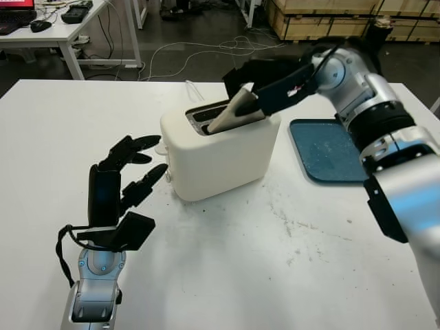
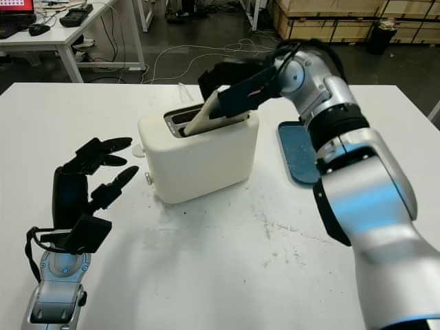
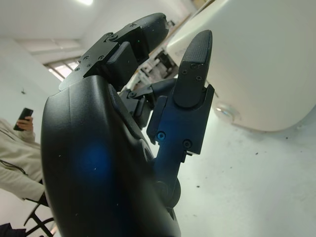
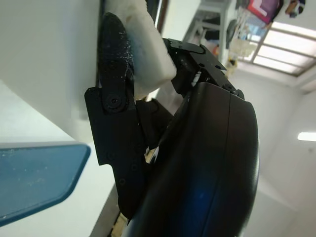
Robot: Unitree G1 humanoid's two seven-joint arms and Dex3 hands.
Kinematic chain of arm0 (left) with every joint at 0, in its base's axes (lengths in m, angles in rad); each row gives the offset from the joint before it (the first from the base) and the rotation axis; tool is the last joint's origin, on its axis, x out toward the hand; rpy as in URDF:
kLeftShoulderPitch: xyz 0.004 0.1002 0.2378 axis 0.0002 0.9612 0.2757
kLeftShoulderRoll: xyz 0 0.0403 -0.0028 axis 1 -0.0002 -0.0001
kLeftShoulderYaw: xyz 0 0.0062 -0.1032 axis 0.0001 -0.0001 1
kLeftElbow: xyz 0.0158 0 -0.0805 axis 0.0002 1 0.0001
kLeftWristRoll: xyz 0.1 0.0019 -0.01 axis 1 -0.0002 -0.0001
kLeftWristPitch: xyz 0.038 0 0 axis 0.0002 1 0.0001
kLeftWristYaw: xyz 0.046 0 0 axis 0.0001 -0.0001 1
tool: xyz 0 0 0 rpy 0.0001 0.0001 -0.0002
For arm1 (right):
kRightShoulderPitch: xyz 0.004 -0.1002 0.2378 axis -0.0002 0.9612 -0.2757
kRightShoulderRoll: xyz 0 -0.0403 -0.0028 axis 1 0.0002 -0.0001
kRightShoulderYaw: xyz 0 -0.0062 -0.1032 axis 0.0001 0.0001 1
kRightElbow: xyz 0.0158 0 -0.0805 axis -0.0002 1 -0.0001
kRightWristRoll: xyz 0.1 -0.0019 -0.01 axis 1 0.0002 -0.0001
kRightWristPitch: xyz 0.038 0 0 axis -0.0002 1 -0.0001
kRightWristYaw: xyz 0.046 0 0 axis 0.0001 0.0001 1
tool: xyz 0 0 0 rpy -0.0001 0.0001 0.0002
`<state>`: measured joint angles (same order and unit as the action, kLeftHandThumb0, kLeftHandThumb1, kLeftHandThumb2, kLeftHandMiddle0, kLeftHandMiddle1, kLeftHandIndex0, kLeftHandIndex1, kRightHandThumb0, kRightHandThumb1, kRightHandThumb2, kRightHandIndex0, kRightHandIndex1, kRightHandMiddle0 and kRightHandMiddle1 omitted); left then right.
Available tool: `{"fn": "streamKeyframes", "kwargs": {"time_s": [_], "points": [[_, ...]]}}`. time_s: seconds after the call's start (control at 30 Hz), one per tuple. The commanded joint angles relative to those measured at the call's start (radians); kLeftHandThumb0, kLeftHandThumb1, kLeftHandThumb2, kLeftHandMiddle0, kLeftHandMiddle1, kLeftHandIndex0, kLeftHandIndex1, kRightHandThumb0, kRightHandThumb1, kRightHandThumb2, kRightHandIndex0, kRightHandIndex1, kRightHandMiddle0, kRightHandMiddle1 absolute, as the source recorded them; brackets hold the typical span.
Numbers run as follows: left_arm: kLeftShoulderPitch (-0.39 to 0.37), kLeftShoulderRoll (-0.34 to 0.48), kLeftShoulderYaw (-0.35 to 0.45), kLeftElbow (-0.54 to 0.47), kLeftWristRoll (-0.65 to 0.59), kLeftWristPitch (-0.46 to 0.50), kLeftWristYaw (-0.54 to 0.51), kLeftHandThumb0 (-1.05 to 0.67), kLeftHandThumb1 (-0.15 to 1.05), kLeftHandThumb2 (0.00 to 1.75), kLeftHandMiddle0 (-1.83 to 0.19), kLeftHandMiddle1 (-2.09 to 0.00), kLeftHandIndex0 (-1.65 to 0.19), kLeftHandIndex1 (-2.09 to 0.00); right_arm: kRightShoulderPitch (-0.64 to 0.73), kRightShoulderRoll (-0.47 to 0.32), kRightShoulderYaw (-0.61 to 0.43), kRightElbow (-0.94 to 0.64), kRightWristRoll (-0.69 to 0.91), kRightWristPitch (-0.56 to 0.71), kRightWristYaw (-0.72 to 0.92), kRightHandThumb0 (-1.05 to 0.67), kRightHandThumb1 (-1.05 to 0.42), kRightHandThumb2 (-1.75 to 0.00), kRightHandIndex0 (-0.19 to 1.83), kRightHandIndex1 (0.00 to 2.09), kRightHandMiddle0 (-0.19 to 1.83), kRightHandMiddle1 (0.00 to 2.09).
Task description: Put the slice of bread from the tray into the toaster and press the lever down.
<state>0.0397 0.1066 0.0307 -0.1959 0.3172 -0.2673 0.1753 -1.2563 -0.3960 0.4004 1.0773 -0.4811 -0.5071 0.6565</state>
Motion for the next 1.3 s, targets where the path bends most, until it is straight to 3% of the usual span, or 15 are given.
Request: {"fn": "streamKeyframes", "kwargs": {"time_s": [0.0,0.1,0.23,0.4,0.53,0.6,0.63,0.73,0.87,0.97,1.27], "points": [[0.003,-0.005,-0.004,-0.003,0.002,-0.005,0.007,-0.28,0.92,0.10,-0.50,-1.19,-0.67,-0.52,0.004,0.003,0.018,-0.012,-0.013,-0.001,0.011,-0.77,-0.92,-0.17,0.73,1.02,0.63,1.12],[0.004,-0.007,-0.004,0.003,0.013,-0.011,0.015,-0.29,0.92,0.10,-0.51,-1.21,-0.68,-0.52,-0.005,0.002,0.037,0.000,-0.028,0.001,0.019,-0.77,-0.92,-0.17,0.66,0.86,0.62,0.94],[0.006,-0.007,-0.004,-0.005,0.019,-0.002,0.020,-0.29,0.92,0.09,-0.51,-1.23,-0.68,-0.53,-0.013,-0.003,0.041,0.022,-0.029,-0.024,0.012,-0.76,-0.92,-0.15,0.55,0.74,0.57,0.93],[0.009,-0.007,-0.006,-0.003,0.009,-0.005,0.016,-0.28,0.92,0.09,-0.50,-1.24,-0.67,-0.53,-0.026,-0.001,0.054,0.039,-0.039,-0.035,0.011,-0.76,-0.92,-0.14,0.47,0.89,0.58,0.82],[0.011,-0.010,-0.007,-0.003,0.007,-0.003,0.018,-0.28,0.92,0.09,-0.49,-1.24,-0.67,-0.53,-0.027,0.004,0.056,0.044,-0.042,-0.049,-0.011,-0.76,-0.92,-0.13,0.47,0.90,0.60,0.83],[0.012,-0.009,-0.006,-0.002,0.009,-0.005,0.019,-0.28,0.92,0.09,-0.49,-1.23,-0.67,-0.53,-0.026,0.004,0.057,0.043,-0.049,-0.058,-0.034,-0.76,-0.92,-0.14,0.45,0.94,0.55,1.08],[0.012,-0.009,-0.006,-0.002,0.009,-0.004,0.019,-0.28,0.92,0.09,-0.49,-1.23,-0.67,-0.53,-0.028,0.003,0.057,0.041,-0.053,-0.058,-0.045,-0.75,-0.92,-0.15,0.44,0.99,0.53,1.09],[0.011,-0.009,-0.007,0.000,0.002,-0.008,0.015,-0.28,0.92,0.09,-0.49,-1.25,-0.66,-0.54,-0.037,-0.005,0.062,0.024,-0.070,-0.057,-0.079,-0.70,-0.92,-0.14,0.42,1.08,0.62,0.72],[0.012,-0.009,-0.008,0.003,0.005,-0.008,0.017,-0.27,0.92,0.09,-0.49,-1.25,-0.66,-0.54,-0.050,-0.096,0.178,-0.076,-0.328,-0.150,-0.471,-0.68,-0.92,-0.16,0.47,0.93,0.69,0.55],[0.011,-0.008,-0.007,0.005,0.008,-0.009,0.020,-0.27,0.92,0.08,-0.49,-1.25,-0.66,-0.55,-0.080,-0.149,0.249,-0.114,-0.502,-0.130,-0.748,-0.65,-0.92,-0.20,0.58,0.61,0.76,0.28],[0.014,-0.005,-0.005,-0.001,0.001,-0.003,0.012,-0.28,0.92,0.09,-0.50,-1.25,-0.66,-0.55,-0.129,-0.214,0.219,-0.048,-0.530,-0.096,-1.007,-0.65,-0.92,-0.23,0.79,0.20,0.88,0.05]]}}
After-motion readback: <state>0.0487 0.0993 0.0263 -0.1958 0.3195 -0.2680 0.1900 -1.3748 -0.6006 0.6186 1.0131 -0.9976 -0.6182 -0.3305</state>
